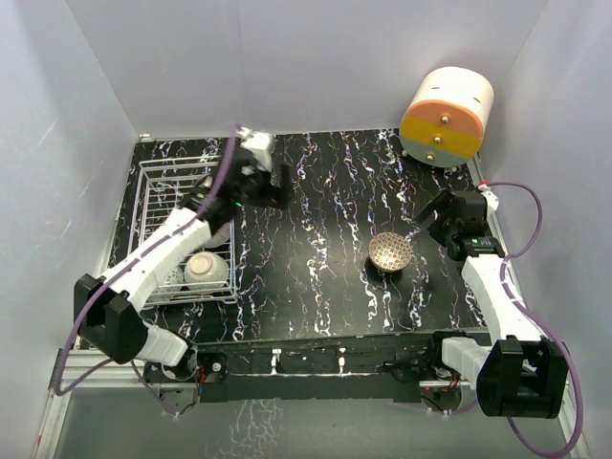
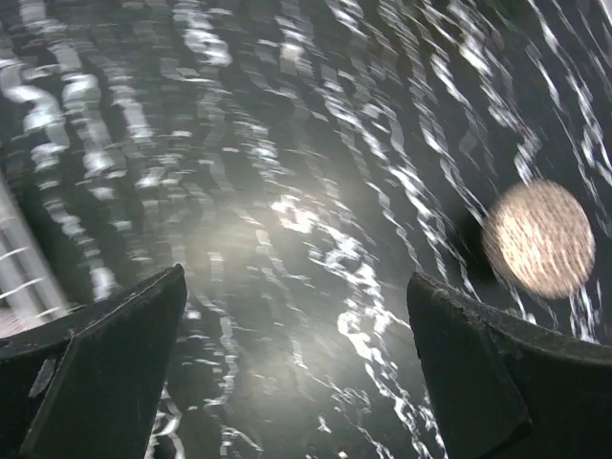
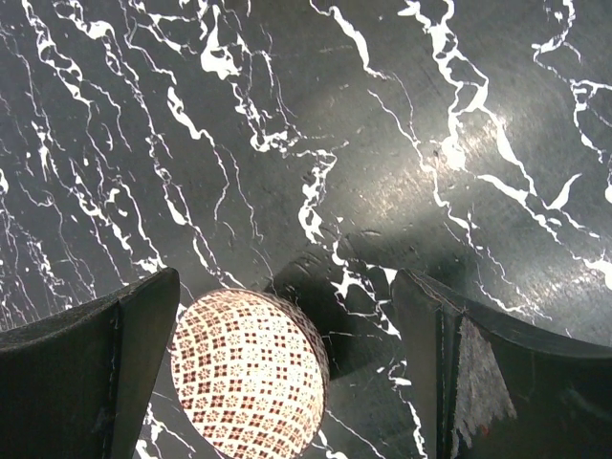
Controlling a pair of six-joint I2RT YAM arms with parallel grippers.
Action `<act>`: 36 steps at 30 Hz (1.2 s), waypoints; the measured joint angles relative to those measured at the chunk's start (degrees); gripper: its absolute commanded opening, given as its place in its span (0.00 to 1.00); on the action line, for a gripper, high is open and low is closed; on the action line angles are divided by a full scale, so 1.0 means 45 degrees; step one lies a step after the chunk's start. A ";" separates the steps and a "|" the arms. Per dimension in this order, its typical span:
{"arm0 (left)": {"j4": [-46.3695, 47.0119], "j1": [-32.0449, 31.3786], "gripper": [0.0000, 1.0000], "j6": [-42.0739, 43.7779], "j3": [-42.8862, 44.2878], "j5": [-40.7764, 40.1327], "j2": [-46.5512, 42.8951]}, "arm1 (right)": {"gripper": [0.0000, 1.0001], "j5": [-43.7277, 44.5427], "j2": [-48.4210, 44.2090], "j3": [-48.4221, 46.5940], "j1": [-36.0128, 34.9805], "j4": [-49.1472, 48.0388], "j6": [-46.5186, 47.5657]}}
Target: Load the bowls into the dish rack
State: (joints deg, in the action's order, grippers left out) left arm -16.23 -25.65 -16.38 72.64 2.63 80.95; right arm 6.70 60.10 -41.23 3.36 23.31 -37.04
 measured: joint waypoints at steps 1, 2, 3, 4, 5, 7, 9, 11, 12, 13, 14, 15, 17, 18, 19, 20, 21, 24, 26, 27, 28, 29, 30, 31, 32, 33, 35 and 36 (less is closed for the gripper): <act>0.0165 -0.0763 0.97 0.0228 -0.0073 -0.0306 0.0000 | 0.99 -0.0005 0.0078 -0.0121 0.0000 -0.0029 0.0024; 0.0442 -0.1875 0.97 0.0549 -0.0214 -0.0675 0.0000 | 0.98 -0.0005 0.0141 -0.0185 0.0000 -0.0078 0.0044; 0.0670 -0.2628 0.97 0.0782 -0.0355 -0.0899 0.0000 | 0.98 0.0000 0.0228 -0.0257 0.0000 -0.0117 0.0068; 0.0962 -0.3604 0.97 0.1103 -0.0573 -0.1151 0.0000 | 0.98 0.0000 0.0306 -0.0325 0.0000 -0.0136 0.0083; 0.1219 -0.4522 0.97 0.1452 -0.0787 -0.1413 0.0010 | 0.99 -0.0005 0.0379 -0.0364 0.0000 -0.0170 0.0097; 0.1642 -0.5872 0.97 0.2103 -0.1127 -0.1865 0.0083 | 0.98 -0.0010 0.0481 -0.0418 0.0005 -0.0189 0.0117; 0.1996 -0.6518 0.97 0.2545 -0.1341 -0.2307 0.0219 | 0.98 -0.0010 0.0520 -0.0466 0.0005 -0.0185 0.0121; 0.2263 -0.6596 0.97 0.2710 -0.1389 -0.2764 0.0384 | 0.98 -0.0005 0.0520 -0.0491 0.0005 -0.0194 0.0126; 0.2375 -0.6547 0.97 0.2749 -0.1404 -0.3055 0.0452 | 0.98 -0.0005 0.0520 -0.0491 0.0000 -0.0194 0.0131; 0.2472 -0.6499 0.97 0.2764 -0.1423 -0.3322 0.0491 | 0.98 -0.0005 0.0520 -0.0491 0.0005 -0.0185 0.0146; 0.2569 -0.6475 0.97 0.2793 -0.1477 -0.3555 0.0491 | 0.98 0.0000 0.0520 -0.0491 0.0005 -0.0189 0.0155; 0.2652 -0.6421 0.97 0.2807 -0.1520 -0.3750 0.0491 | 0.98 -0.0005 0.0520 -0.0491 0.0005 -0.0194 0.0160; 0.2846 -0.6358 0.97 0.2846 -0.1603 -0.3929 0.0491 | 0.98 0.0000 0.0525 -0.0491 0.0005 -0.0189 0.0175; 0.2943 -0.6353 0.97 0.2851 -0.1661 -0.3959 0.0491 | 0.98 0.0000 0.0534 -0.0491 0.0005 -0.0194 0.0180; 0.2997 -0.6353 0.96 0.2841 -0.1695 -0.3983 0.0491 | 0.98 -0.0010 0.0563 -0.0491 0.0005 -0.0204 0.0209; 0.3016 -0.6353 0.96 0.2832 -0.1729 -0.4027 0.0491 | 0.98 -0.0049 0.0607 -0.0491 0.0005 -0.0223 0.0233; 0.3016 -0.6353 0.96 0.2822 -0.1758 -0.4099 0.0491 | 0.98 -0.0136 0.0675 -0.0491 0.0005 -0.0248 0.0277; 0.2948 -0.6290 0.97 0.2705 -0.1851 -0.4726 0.0369 | 0.98 -0.0393 0.0899 -0.0491 0.0005 -0.0267 0.0495; 0.2642 -0.5974 0.97 0.2438 -0.1870 -0.4920 0.0058 | 0.98 -0.0534 0.0903 -0.0486 0.0005 -0.0253 0.0680; 0.2438 -0.5532 0.97 0.2220 -0.1870 -0.4813 -0.0189 | 0.98 -0.0588 0.0879 -0.0486 0.0005 -0.0257 0.0782; 0.2234 -0.4886 0.97 0.1957 -0.1865 -0.4619 -0.0486 | 0.98 -0.0719 0.0840 -0.0481 0.0005 -0.0262 0.0918; 0.2050 -0.4017 0.97 0.1685 -0.1865 -0.4347 -0.0806 | 0.98 -0.0855 0.0782 -0.0481 0.0005 -0.0253 0.1039; 0.1885 -0.2977 0.97 0.1438 -0.1865 -0.4138 -0.1137 | 0.98 -0.0967 0.0709 -0.0481 0.0000 -0.0253 0.1175; 0.1763 -0.1851 0.97 0.1205 -0.1870 -0.3993 -0.1486 | 0.97 -0.1098 0.0617 -0.0481 0.0000 -0.0248 0.1307; 0.1666 -0.1049 0.97 0.1054 -0.1875 -0.3988 -0.1753 | 0.97 -0.1151 0.0563 -0.0481 0.0000 -0.0233 0.1384; 0.1491 -0.0131 0.97 0.0879 -0.1885 -0.4080 -0.2069 | 0.97 -0.1205 0.0510 -0.0481 0.0000 -0.0228 0.1496; 0.1049 0.1020 0.97 0.0636 -0.1923 -0.4352 -0.2715 | 0.97 -0.1326 0.0452 -0.0481 0.0000 -0.0233 0.1598; 0.0860 0.1316 0.97 0.0573 -0.1957 -0.4488 -0.2992 | 0.97 -0.1423 0.0442 -0.0466 0.0005 -0.0257 0.1608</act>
State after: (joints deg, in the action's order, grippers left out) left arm -12.36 -19.73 -13.80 63.83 -17.56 67.48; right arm 0.30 62.08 -43.33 3.38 22.15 -29.80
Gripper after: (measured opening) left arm 0.967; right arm 0.974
